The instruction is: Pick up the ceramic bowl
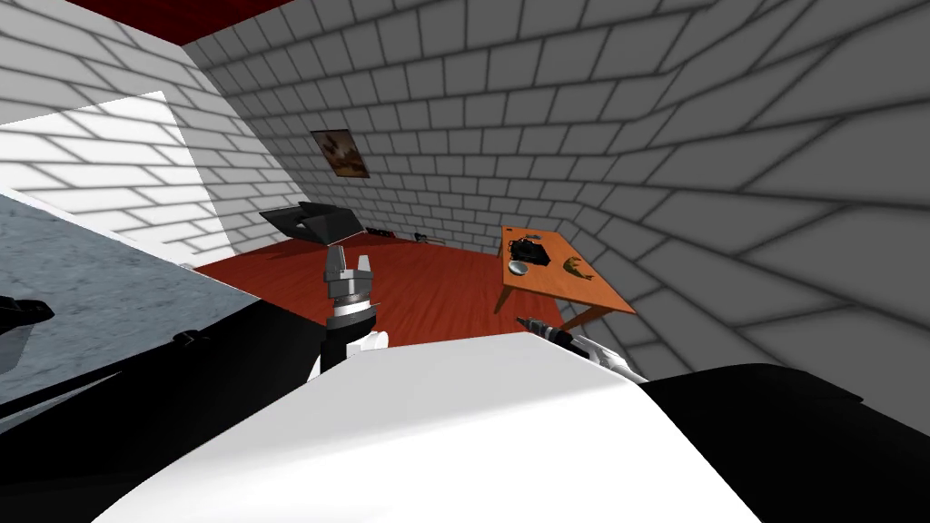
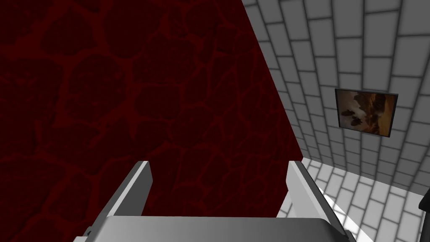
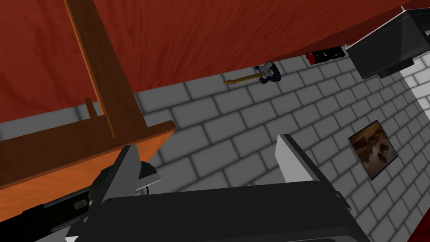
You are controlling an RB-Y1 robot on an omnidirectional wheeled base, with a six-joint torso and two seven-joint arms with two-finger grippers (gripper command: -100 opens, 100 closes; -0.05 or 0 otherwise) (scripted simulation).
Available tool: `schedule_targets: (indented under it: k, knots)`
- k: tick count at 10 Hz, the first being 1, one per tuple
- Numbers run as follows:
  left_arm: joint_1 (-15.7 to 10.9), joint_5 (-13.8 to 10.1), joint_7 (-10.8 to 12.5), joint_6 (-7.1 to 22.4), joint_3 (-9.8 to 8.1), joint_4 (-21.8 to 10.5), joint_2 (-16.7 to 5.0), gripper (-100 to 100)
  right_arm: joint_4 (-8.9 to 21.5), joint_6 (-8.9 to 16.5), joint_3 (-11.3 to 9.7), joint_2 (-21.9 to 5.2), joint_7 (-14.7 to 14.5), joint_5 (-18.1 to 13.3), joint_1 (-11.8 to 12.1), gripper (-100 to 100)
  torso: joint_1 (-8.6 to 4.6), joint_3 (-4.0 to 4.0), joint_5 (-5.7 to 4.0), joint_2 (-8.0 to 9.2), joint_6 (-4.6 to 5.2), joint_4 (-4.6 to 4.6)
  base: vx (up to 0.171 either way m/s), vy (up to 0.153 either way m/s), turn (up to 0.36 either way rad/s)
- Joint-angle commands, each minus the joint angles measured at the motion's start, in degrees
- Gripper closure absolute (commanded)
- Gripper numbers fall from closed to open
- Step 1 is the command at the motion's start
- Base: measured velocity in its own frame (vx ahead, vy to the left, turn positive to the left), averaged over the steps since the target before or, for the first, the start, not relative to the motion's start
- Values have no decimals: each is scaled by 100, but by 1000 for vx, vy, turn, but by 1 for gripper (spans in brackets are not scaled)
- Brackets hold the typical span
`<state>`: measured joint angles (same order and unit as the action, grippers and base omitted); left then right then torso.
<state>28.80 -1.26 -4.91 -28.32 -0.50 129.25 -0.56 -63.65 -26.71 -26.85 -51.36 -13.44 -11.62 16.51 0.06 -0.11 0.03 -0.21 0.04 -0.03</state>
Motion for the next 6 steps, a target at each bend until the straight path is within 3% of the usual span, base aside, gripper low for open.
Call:
schedule_targets:
  k: [1,2,4,5,6]
  knots:
    - [0,0,0,0,0,0,0,0,286,-46,-144,-196,-72,-161,-151,-100,0,0,0,0,0,0,64,16,221]
    - [-1,0,0,0,1,0,0,0,416,-46,-144,-196,-72,-161,-151,-100,-1,-1,0,-4,-7,1,71,12,114]
    - [0,0,0,0,1,0,0,0,880,-19,-388,-552,-174,-456,-353,-100,3,-7,0,-15,-7,-1,137,19,263]
    - [0,0,0,0,0,0,0,0,743,-19,-388,-589,-174,-456,-353,-100,-2,-18,2,-35,-6,-6,136,2,118]
    - [1,0,0,0,0,0,0,0,868,-19,-388,-589,-174,-456,-353,-100,-2,-17,-2,-30,-2,-6,54,13,-17]
